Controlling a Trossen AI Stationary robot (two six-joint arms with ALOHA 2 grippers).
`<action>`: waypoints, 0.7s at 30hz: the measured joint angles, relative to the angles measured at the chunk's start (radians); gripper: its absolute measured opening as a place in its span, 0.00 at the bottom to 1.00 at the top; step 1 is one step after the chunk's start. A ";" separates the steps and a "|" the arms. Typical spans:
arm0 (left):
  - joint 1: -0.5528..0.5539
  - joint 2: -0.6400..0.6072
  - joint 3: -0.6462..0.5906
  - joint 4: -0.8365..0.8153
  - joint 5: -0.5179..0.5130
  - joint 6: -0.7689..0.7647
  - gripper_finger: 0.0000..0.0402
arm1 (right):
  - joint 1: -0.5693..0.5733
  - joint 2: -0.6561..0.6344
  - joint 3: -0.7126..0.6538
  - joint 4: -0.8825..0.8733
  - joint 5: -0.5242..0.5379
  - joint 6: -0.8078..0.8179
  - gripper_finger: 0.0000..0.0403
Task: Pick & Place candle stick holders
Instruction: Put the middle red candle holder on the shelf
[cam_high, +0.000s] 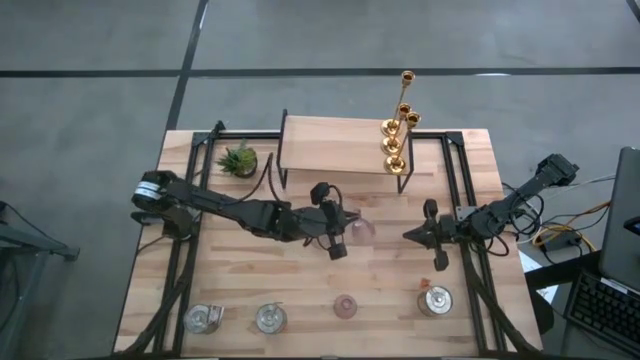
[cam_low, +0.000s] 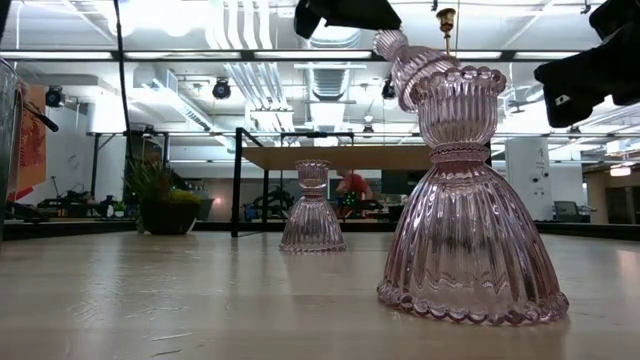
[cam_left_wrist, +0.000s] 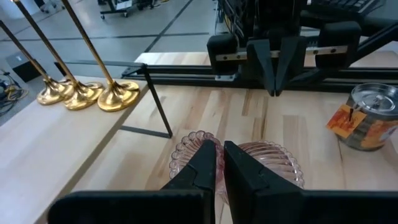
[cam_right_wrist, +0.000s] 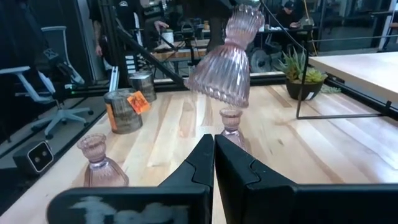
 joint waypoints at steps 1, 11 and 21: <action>0.000 -0.008 -0.001 -0.006 0.001 0.000 0.05 | 0.000 0.000 0.000 -0.002 0.000 0.000 0.02; 0.014 -0.054 -0.001 -0.039 0.000 0.020 0.05 | 0.000 0.000 0.000 -0.007 0.000 0.008 0.02; 0.041 -0.076 -0.001 -0.070 0.001 0.020 0.05 | 0.000 0.000 0.000 -0.017 0.000 0.011 0.02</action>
